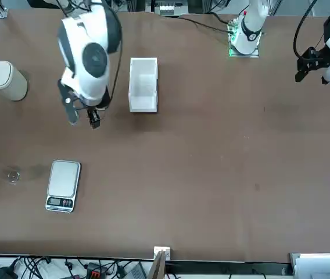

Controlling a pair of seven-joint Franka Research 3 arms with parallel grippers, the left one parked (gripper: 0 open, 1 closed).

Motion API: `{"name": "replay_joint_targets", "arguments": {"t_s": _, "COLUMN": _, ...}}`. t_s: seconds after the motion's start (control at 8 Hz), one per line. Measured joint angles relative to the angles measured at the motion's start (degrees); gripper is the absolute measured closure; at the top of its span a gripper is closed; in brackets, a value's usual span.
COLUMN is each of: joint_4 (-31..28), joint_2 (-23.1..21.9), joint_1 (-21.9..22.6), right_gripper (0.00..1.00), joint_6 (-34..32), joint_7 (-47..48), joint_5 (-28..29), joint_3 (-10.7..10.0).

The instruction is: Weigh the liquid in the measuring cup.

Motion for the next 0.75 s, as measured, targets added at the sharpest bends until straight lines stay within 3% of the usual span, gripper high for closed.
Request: {"name": "replay_joint_targets", "arguments": {"t_s": 0.75, "joint_4": -0.29, "joint_2": 9.57, "joint_1": 2.21, "right_gripper": 0.02, "joint_6": -1.32, "joint_7": 25.09, "joint_5": -2.28, "joint_3": -0.19}}
